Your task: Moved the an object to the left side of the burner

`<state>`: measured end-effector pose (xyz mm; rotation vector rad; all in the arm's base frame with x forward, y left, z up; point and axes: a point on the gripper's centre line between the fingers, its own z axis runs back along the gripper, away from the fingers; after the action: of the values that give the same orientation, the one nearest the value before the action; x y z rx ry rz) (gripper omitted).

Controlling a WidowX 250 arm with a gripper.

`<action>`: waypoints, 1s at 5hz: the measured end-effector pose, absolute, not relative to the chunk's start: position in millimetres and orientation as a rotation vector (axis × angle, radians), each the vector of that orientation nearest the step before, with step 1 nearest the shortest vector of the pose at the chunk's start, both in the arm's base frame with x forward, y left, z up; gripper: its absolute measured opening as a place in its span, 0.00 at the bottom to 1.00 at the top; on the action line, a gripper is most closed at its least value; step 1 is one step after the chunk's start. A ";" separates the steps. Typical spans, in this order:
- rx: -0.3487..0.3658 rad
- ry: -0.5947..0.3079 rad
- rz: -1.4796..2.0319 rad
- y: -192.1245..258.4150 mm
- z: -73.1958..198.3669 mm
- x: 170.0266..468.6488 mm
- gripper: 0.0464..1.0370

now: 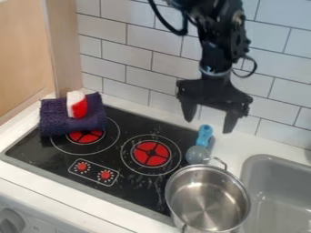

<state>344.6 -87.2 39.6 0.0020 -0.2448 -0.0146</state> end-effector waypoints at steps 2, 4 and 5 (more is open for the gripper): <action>0.009 -0.179 0.014 -84.4 13.0 346.8 0.95; 0.026 -0.154 0.035 -82.2 3.4 345.3 0.54; 0.035 -0.158 0.055 -80.6 3.5 345.8 0.27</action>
<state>345.8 -80.6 3.5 0.0348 -0.1579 0.0551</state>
